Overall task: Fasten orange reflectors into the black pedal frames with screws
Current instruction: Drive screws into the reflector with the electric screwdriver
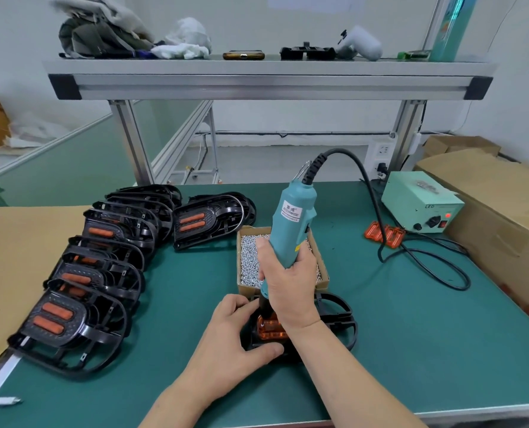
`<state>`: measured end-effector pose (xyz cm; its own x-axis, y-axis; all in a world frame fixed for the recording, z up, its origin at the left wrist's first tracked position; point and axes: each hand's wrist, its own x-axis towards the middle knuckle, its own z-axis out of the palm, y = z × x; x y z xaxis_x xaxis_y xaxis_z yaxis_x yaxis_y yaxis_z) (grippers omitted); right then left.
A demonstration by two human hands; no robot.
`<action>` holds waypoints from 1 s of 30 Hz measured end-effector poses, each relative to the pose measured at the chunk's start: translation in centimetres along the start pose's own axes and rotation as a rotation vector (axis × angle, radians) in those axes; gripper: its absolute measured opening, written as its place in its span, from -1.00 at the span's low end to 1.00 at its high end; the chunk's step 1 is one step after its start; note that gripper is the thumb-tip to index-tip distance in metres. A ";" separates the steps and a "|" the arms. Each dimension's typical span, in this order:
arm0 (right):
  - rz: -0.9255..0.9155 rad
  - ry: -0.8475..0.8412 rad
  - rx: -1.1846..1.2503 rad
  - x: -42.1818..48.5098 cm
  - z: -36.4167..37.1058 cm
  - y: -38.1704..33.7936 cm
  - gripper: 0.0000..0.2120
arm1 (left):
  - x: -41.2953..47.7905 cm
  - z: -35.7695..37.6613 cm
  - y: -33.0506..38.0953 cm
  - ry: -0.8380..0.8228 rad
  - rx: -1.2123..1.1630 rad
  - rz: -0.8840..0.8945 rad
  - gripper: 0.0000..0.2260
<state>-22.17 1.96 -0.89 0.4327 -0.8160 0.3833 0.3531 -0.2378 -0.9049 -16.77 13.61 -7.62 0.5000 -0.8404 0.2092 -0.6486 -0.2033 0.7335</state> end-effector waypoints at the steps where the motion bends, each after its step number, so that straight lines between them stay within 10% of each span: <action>1: -0.002 -0.006 0.001 0.0 0.1 0.0 -0.66 | 0.0 0.0 0.1 -0.001 -0.003 -0.001 -0.49; 30: -0.025 -0.108 0.164 0.4 -2.2 -3.5 -0.79 | 0.0 -0.2 0.0 0.018 -0.006 -0.008 -0.32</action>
<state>-25.05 1.35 2.06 0.5051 -0.7476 0.4312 0.4915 -0.1615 -0.8558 -16.66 13.74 -7.52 0.5151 -0.8297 0.2150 -0.6416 -0.2068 0.7387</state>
